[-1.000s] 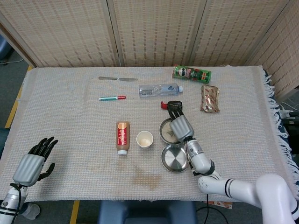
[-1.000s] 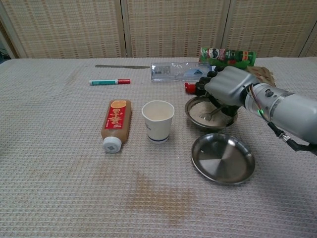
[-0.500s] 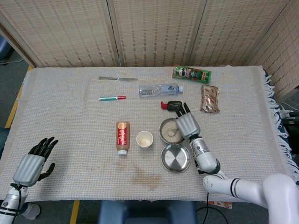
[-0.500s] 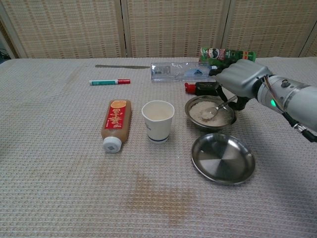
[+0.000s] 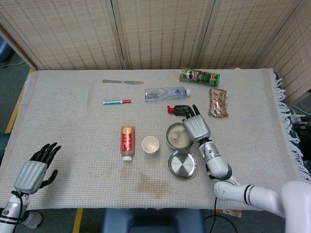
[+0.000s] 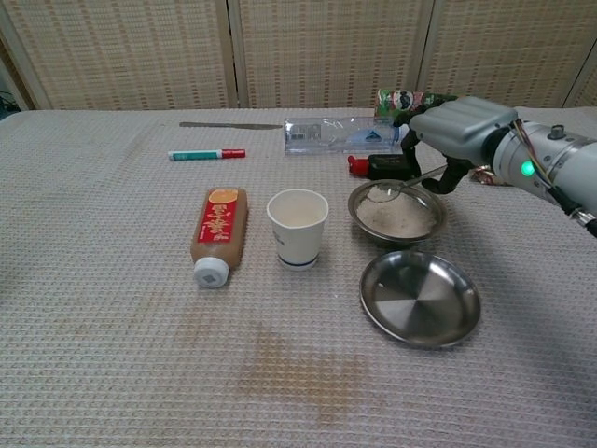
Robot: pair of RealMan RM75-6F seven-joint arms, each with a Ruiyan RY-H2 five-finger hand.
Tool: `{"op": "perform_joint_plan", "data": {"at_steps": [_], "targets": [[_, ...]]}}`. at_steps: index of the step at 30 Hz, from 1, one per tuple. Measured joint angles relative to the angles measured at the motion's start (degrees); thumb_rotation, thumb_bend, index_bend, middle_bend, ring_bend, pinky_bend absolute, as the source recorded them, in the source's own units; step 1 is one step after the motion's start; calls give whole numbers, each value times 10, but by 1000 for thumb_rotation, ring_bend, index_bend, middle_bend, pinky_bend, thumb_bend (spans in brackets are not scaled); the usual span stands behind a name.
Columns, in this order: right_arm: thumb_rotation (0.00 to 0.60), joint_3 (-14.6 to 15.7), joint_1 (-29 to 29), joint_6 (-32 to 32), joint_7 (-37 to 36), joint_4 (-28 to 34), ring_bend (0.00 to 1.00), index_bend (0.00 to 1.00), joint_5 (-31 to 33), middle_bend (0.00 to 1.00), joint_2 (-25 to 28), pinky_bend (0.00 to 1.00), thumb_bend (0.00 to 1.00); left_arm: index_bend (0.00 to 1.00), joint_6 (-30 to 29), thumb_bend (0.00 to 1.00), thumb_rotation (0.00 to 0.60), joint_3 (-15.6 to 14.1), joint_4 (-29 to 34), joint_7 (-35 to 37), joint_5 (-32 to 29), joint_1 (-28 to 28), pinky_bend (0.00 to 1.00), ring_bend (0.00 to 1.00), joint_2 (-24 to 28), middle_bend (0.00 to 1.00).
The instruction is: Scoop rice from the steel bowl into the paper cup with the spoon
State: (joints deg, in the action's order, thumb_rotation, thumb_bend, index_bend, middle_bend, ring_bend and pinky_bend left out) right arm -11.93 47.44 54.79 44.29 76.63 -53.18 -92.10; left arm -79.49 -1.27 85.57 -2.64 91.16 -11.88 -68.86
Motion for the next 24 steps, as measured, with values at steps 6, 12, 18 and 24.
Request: {"op": "perform_joint_plan", "data": {"at_steps": [6, 12, 18, 24], "targets": [[600, -10, 15, 3, 2, 24, 0, 644, 10, 60, 0, 0, 337, 0, 0, 431, 600, 0, -1, 6, 0, 0, 213, 0, 2, 0], [600, -24, 37, 1, 3, 37, 0, 644, 24, 64, -12, 0, 337, 0, -1, 432, 600, 1, -1, 13, 0, 0, 213, 0, 4, 0], [600, -27, 62, 1, 18, 41, 0, 645, 37, 64, -32, 0, 337, 0, -4, 431, 600, 1, -2, 19, 1, 0, 213, 0, 7, 0], [600, -23, 79, 9, 41, 44, 0, 644, 43, 64, -45, 0, 337, 0, -4, 431, 600, 0, -3, 23, 4, 0, 213, 0, 8, 0]]}}
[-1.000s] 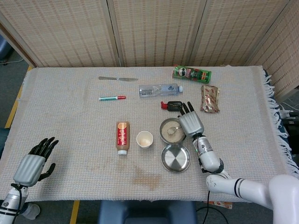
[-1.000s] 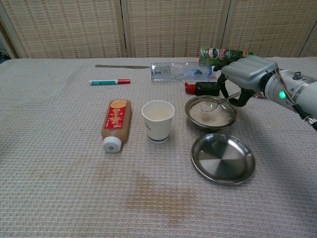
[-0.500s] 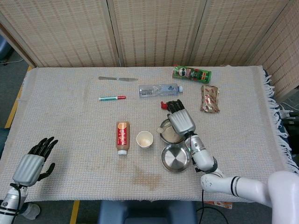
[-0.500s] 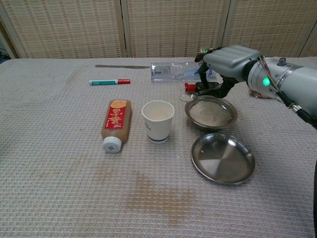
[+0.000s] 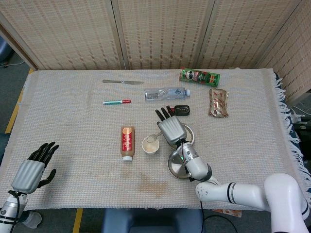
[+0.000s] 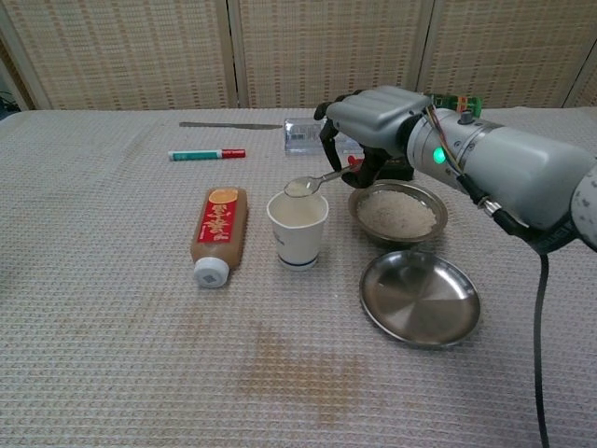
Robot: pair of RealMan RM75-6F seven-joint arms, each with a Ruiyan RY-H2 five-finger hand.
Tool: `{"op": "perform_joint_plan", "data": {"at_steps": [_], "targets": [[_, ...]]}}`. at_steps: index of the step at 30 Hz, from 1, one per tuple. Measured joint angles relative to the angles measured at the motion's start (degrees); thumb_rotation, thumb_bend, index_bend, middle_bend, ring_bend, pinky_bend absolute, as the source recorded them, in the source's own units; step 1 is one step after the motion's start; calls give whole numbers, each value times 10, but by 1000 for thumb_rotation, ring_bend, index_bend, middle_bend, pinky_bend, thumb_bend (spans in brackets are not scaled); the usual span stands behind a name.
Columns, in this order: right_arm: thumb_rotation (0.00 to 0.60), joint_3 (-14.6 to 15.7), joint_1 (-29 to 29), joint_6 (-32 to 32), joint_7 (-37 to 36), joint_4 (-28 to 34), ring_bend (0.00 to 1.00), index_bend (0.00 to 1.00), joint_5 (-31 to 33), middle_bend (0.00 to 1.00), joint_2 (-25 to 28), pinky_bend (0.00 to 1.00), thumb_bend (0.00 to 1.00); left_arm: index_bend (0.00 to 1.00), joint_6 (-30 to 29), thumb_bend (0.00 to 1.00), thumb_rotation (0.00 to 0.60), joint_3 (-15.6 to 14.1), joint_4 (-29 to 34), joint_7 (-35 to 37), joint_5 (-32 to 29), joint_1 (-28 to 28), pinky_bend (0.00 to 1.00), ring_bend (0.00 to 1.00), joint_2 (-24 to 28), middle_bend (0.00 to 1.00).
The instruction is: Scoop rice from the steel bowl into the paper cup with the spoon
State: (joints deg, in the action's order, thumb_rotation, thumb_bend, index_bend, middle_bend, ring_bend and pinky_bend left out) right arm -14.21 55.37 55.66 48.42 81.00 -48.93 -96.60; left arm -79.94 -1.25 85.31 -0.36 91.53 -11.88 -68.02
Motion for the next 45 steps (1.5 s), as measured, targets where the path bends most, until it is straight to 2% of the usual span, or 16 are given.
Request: {"op": "perform_joint_plan", "data": {"at_steps": [10, 23, 32, 39, 45], "targets": [[600, 23, 18, 20, 69, -1, 0, 638, 5, 64, -7, 0, 337, 0, -1, 432, 600, 0, 0, -1, 1, 0, 213, 0, 0, 0], [600, 70, 60, 93, 281, 44, 0, 629, -17, 64, -12, 0, 337, 0, -3, 431, 600, -2, 3, -5, 3, 2, 216, 0, 1, 0], [600, 96, 83, 124, 391, 53, 0, 629, -34, 64, -19, 0, 337, 0, -8, 431, 600, -4, 5, 0, 10, 3, 217, 0, 3, 0], [600, 115, 97, 133, 457, 46, 0, 626, -52, 64, -27, 0, 337, 0, -12, 432, 600, -5, 6, 1, 13, 5, 217, 0, 5, 0], [600, 119, 106, 128, 486, 34, 0, 615, -50, 64, -36, 0, 337, 0, -15, 431, 600, -6, 6, 3, 15, 6, 217, 0, 6, 0]]}}
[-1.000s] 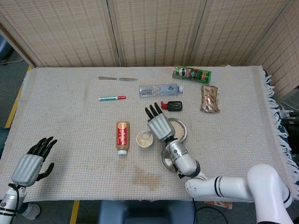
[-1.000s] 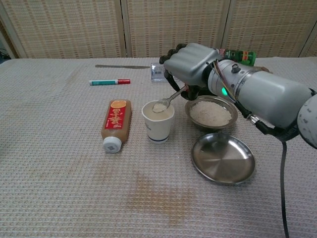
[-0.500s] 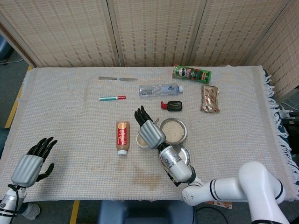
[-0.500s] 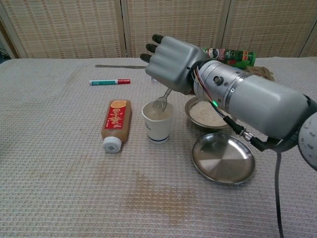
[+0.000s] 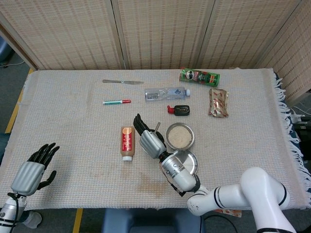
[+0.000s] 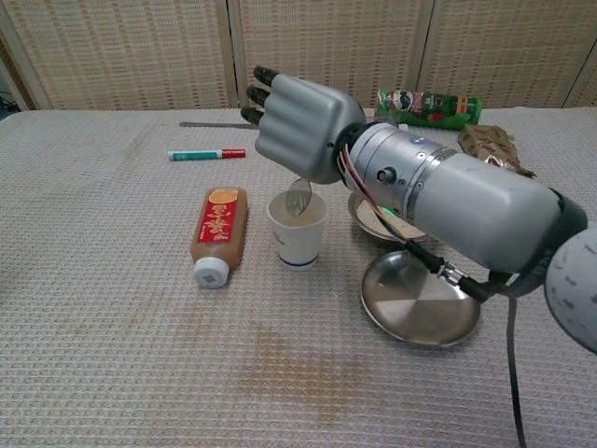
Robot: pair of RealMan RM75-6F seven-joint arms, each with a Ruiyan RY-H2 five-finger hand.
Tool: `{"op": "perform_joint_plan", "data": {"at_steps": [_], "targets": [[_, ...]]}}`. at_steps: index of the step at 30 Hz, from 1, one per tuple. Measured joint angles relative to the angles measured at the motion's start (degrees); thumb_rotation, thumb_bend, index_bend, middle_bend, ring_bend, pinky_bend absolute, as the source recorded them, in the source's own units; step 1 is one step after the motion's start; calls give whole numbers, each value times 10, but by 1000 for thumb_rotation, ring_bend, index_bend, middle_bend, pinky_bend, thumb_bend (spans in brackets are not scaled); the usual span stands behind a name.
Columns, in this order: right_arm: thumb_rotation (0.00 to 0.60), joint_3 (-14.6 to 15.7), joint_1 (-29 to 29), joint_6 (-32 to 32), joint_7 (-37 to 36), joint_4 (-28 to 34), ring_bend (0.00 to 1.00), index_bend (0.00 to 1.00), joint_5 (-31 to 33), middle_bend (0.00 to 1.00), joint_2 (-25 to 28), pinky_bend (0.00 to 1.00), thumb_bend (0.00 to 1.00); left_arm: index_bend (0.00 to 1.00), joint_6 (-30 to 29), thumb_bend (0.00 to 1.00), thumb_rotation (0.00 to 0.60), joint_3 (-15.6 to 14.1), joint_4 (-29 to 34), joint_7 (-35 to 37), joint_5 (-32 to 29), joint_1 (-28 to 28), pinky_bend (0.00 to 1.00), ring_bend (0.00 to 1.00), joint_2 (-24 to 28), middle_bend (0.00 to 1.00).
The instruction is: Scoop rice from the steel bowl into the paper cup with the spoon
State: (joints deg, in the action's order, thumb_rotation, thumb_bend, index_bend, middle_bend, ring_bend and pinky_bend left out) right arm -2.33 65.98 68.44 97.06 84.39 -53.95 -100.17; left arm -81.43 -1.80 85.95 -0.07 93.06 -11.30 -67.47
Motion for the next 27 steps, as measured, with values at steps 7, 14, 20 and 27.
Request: {"op": "perform_joint_plan", "data": {"at_steps": [7, 14, 20, 27], "targets": [[600, 15, 10, -10, 18, -7, 0, 607, -36, 64, 1, 0, 337, 0, 3, 431, 600, 1, -2, 0, -2, -1, 217, 0, 0, 0], [600, 29, 21, -18, 68, -5, 0, 601, -56, 64, 4, 0, 336, 0, 5, 431, 600, 1, -1, -1, -4, -1, 217, 0, -1, 0], [600, 40, 24, -18, 98, 5, 0, 603, -74, 64, 9, 0, 337, 0, 6, 431, 600, 1, -1, 0, -3, -1, 217, 0, 0, 0], [600, 33, 12, -12, 84, 16, 0, 602, -73, 64, 20, 0, 337, 0, 2, 431, 600, 0, 0, 0, -1, 0, 217, 0, 1, 0]]}}
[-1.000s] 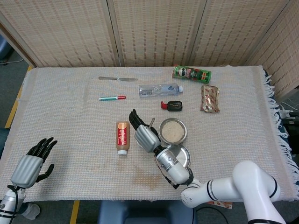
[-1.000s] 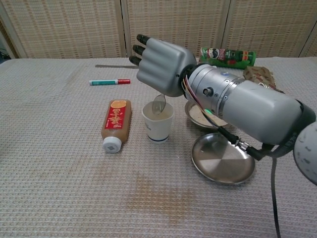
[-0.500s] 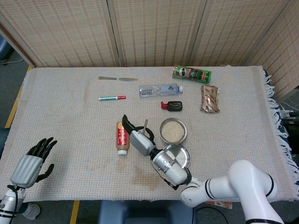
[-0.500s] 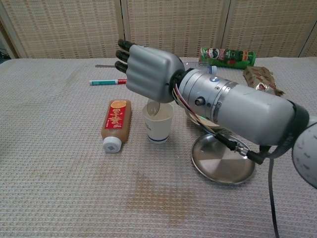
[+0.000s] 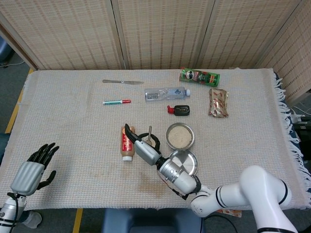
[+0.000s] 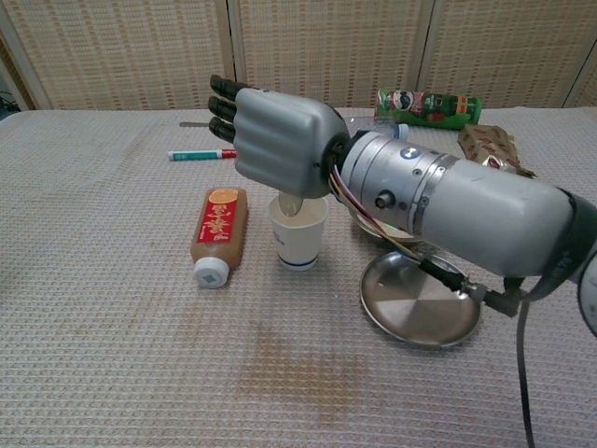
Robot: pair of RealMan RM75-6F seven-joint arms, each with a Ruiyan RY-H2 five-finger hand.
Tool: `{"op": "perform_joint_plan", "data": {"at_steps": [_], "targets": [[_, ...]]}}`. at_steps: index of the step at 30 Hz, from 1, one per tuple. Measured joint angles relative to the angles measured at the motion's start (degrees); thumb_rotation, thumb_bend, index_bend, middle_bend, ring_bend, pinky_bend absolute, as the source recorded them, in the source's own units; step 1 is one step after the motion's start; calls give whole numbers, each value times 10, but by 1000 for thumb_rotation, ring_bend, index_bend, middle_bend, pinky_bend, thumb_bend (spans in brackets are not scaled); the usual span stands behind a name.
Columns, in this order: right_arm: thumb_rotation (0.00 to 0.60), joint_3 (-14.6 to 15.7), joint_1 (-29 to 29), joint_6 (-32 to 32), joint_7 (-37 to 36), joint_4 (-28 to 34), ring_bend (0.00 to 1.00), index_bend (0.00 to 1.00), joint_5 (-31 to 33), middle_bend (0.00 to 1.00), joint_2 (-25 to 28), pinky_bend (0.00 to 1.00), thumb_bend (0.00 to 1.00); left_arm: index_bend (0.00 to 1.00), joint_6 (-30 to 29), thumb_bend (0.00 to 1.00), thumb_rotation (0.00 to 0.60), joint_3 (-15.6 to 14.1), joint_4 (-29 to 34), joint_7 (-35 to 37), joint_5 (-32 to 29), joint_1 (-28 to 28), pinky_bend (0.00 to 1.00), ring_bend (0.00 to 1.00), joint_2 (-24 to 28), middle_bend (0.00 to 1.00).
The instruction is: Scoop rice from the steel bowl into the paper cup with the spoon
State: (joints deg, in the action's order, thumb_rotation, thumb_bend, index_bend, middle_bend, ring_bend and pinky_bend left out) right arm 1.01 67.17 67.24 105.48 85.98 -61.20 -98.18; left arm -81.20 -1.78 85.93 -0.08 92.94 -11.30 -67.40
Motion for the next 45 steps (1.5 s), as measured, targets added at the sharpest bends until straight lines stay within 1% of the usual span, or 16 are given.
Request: {"op": "perform_joint_plan", "data": {"at_steps": [5, 9, 13, 16, 19, 25, 28, 32, 36, 39, 41, 45], "targets": [[600, -3, -5, 2, -5, 7, 0, 602, -3, 64, 8, 0, 337, 0, 2, 431, 600, -1, 1, -3, 1, 0, 217, 0, -1, 0], [600, -7, -14, 3, -19, 15, 0, 603, 6, 64, 12, 0, 337, 0, -2, 431, 600, -1, 2, -3, 2, 1, 217, 0, 0, 0], [600, -18, -29, 7, -55, 29, 0, 602, 30, 64, 18, 0, 335, 0, -2, 432, 600, -1, 2, -4, 2, 2, 217, 0, 0, 0], [600, -30, -43, 11, -95, 47, 0, 600, 49, 63, 26, 14, 333, 0, 0, 431, 600, -1, 1, -5, 2, 1, 217, 0, 0, 0], [600, -42, -60, 17, -148, 64, 0, 601, 63, 63, 37, 30, 332, 0, -1, 431, 600, -1, 2, -5, 2, 1, 217, 0, -1, 0], [600, -65, -103, 29, -283, 96, 0, 606, 81, 67, 64, 33, 332, 0, -1, 431, 600, -1, 3, -8, 2, 1, 218, 0, -2, 0], [600, -73, -127, 27, -363, 110, 0, 609, 90, 80, 79, 42, 332, 0, 0, 431, 600, -1, 3, -11, 2, 1, 218, 0, -3, 0], [600, -78, -166, 8, -490, 122, 0, 609, 110, 85, 98, 45, 332, 0, 2, 431, 600, -2, 5, -16, 4, 0, 220, 0, -5, 0], [600, -73, -204, -25, -609, 121, 0, 609, 119, 86, 107, 45, 332, 0, 2, 432, 600, -4, 7, -21, 6, 0, 226, 0, -6, 0], [600, -59, -234, -53, -685, 111, 0, 609, 108, 86, 109, 45, 332, 0, 4, 432, 600, -4, 8, -23, 6, 0, 227, 0, -7, 0], [600, -43, -251, -72, -714, 100, 0, 608, 92, 86, 107, 45, 332, 0, 5, 432, 600, -4, 8, -24, 5, 0, 228, 0, -7, 0], [600, -24, -259, -86, -715, 80, 0, 608, 76, 86, 93, 45, 332, 0, 3, 432, 600, -4, 8, -23, 6, 0, 228, 0, -7, 0]]}}
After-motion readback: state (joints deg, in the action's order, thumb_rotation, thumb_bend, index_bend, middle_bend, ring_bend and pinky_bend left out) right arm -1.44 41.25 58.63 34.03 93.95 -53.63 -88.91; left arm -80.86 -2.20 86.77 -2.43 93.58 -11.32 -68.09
